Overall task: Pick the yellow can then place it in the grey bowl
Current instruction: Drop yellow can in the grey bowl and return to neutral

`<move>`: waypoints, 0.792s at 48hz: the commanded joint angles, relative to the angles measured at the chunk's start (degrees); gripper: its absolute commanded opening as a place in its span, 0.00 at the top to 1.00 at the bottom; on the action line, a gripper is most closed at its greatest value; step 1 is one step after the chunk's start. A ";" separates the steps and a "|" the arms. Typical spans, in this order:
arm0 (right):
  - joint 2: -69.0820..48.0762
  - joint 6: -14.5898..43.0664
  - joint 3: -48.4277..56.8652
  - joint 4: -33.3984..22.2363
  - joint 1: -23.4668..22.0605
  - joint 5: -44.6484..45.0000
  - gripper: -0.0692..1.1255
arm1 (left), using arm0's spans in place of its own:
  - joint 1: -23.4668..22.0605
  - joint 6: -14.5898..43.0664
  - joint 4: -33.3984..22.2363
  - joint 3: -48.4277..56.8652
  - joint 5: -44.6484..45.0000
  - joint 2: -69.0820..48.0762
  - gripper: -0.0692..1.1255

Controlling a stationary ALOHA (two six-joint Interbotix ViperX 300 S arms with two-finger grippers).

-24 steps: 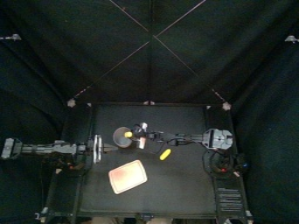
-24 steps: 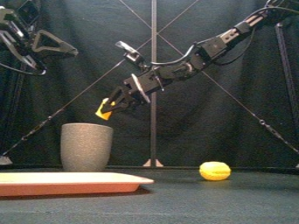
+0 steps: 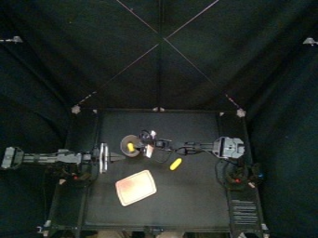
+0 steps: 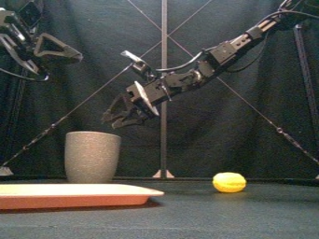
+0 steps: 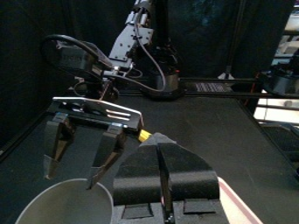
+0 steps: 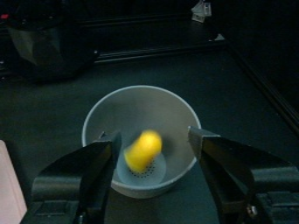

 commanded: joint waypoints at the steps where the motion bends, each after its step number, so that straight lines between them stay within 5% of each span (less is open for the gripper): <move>1: -2.72 -0.09 -0.09 0.18 -0.18 -1.23 0.15 | 0.44 0.09 0.00 -0.70 -0.35 0.26 0.96; 38: -39.64 -0.09 44.12 2.99 5.89 -24.26 0.15 | 0.88 0.09 0.18 -0.18 -0.53 0.35 0.96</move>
